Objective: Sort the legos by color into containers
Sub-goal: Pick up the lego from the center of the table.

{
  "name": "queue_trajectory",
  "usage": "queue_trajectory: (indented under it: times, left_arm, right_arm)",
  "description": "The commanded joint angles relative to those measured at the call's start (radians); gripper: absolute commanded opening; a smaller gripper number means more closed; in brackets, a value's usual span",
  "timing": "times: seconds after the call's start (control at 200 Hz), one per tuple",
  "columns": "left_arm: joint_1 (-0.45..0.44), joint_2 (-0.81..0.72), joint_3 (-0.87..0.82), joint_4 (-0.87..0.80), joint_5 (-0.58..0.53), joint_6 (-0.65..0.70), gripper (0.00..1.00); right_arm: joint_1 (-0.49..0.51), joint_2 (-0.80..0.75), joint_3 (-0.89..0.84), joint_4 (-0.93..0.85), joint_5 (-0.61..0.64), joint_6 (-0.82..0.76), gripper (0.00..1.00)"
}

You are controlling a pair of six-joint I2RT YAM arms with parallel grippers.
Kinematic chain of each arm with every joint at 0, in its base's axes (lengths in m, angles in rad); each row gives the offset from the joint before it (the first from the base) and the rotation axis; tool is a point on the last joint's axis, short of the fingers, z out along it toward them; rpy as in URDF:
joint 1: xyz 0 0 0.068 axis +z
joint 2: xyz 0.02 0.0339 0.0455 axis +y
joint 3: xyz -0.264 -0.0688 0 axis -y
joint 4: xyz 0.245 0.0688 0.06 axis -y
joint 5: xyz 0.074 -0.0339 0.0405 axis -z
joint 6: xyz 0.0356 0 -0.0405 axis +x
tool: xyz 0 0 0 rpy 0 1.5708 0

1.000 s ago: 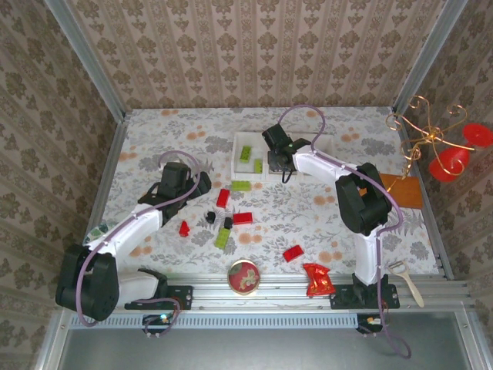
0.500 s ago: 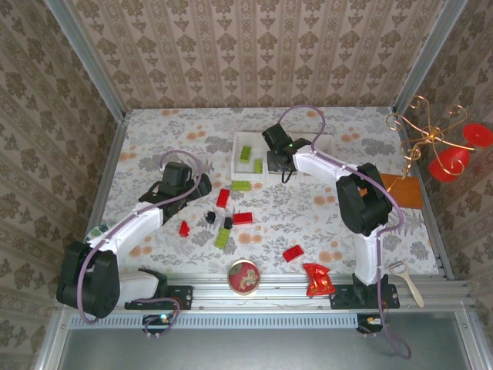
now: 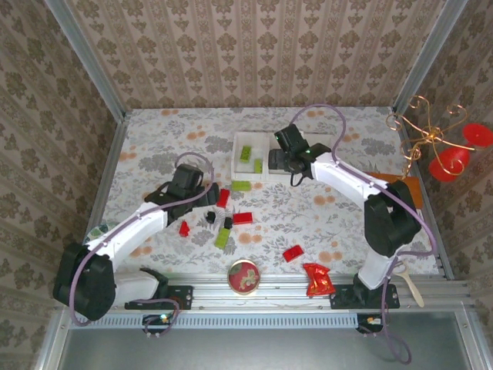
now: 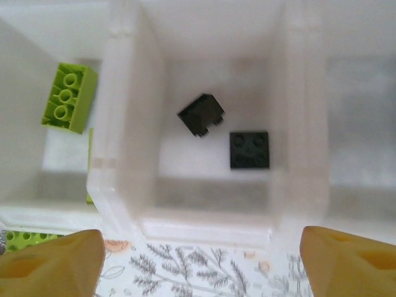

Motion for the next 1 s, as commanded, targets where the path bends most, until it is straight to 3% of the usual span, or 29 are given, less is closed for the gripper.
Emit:
queue_trajectory:
  times: [0.0, 0.15, 0.41, 0.995]
  left_arm:
    - [-0.064, -0.019, 0.018, -0.1, -0.091, 0.062, 0.96]
    - [-0.14, 0.001, -0.003, -0.133, -0.119, 0.046, 0.9]
    - [-0.174, 0.039, -0.046, -0.115, -0.072, 0.013, 0.74]
    - [-0.178, 0.204, -0.043, -0.068, -0.047, 0.01, 0.62]
  right_arm:
    - [-0.002, -0.079, -0.076, 0.002, 0.032, 0.06, 1.0]
    - [-0.002, -0.169, -0.198, 0.011, 0.056, 0.103, 1.0]
    - [-0.002, -0.271, -0.334, 0.003, 0.106, 0.149, 1.0]
    - [-0.002, -0.269, -0.352, -0.012, 0.136, 0.169, 1.0]
